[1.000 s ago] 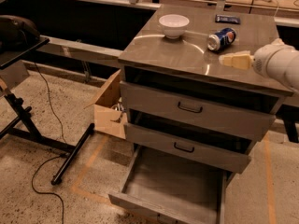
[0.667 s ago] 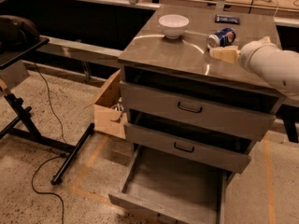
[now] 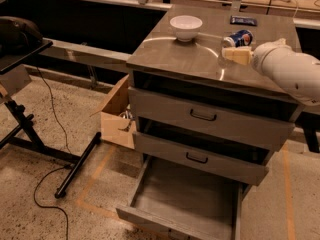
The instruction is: Place pepsi can into bottom drawer
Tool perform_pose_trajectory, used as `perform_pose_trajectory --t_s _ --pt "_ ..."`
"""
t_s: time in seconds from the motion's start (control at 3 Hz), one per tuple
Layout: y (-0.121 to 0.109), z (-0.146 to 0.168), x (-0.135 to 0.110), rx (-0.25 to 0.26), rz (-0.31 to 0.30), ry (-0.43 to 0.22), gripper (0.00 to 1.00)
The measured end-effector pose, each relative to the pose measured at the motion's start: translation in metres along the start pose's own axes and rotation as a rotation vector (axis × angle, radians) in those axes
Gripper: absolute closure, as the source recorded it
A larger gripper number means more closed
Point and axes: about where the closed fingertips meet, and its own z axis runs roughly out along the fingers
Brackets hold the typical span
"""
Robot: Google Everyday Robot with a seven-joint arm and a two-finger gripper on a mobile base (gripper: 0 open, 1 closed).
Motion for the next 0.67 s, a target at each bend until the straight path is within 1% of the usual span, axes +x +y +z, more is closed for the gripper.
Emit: perform_pose_trajectory --t_s 0.33,0.67 --pt "0.011 0.010 -0.003 0.028 0.044 -0.028 0.00" --pt "0.019 0.023 -0.003 0.067 0.069 -0.045 0.00"
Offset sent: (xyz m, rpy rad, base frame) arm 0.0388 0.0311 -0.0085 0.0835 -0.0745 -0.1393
